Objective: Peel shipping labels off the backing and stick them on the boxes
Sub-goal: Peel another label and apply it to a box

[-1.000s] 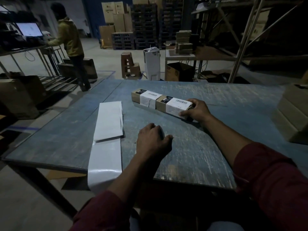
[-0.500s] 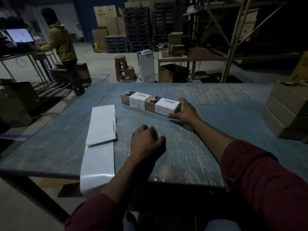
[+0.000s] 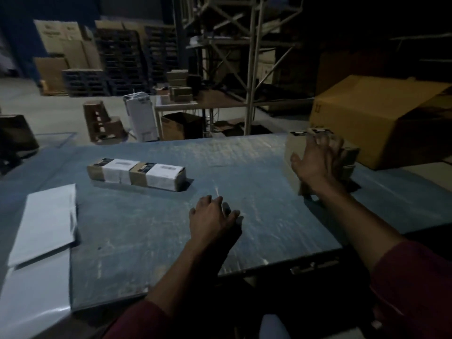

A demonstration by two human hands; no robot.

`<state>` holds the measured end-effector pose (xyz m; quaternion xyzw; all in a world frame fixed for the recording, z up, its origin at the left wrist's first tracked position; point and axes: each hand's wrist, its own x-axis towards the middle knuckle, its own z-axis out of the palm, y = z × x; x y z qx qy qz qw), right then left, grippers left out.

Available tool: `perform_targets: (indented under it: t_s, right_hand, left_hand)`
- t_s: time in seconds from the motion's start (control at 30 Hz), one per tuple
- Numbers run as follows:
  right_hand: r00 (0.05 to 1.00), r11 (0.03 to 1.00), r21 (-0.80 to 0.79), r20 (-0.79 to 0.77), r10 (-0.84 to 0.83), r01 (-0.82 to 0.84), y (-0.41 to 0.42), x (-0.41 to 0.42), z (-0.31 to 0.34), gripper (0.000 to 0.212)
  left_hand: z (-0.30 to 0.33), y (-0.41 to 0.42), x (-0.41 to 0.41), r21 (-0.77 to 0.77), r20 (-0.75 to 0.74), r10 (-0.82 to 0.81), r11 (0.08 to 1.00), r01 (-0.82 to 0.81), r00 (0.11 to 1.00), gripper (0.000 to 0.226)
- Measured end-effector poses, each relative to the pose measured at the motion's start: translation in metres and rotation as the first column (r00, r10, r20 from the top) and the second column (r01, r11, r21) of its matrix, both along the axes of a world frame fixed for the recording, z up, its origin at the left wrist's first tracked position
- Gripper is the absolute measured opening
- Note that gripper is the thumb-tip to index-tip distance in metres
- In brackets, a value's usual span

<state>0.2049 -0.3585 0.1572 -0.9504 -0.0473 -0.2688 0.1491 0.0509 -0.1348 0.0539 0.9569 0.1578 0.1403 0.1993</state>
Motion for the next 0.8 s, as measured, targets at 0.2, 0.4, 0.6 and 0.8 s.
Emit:
perform_targets:
  t_s: [0.2, 0.4, 0.6, 0.8]
  right_hand:
    - [0.989, 0.990, -0.094, -0.091, -0.117, 0.109, -0.027, 0.003, -0.011, 0.072]
    - [0.989, 0.987, -0.067, 0.037, -0.146, 0.148, -0.017, 0.001, -0.005, 0.049]
    - [0.991, 0.987, 0.097, 0.016, -0.129, 0.127, -0.018, 0.000, 0.013, 0.038]
    - [0.971, 0.882, 0.414, 0.169, 0.167, -0.224, -0.006, -0.005, 0.015, 0.037]
  left_hand:
    - [-0.012, -0.008, -0.001, 0.069, 0.028, -0.006, 0.998, 0.004, 1.000, 0.045]
    - [-0.013, -0.010, 0.000, 0.078, 0.044, -0.009, 0.997, 0.006, 0.999, 0.047]
    - [-0.012, -0.010, 0.000, 0.084, 0.037, -0.007, 0.996, 0.004, 0.999, 0.045]
    - [-0.006, -0.009, -0.001, -0.033, 0.084, 0.013, 0.999, -0.010, 0.996, 0.040]
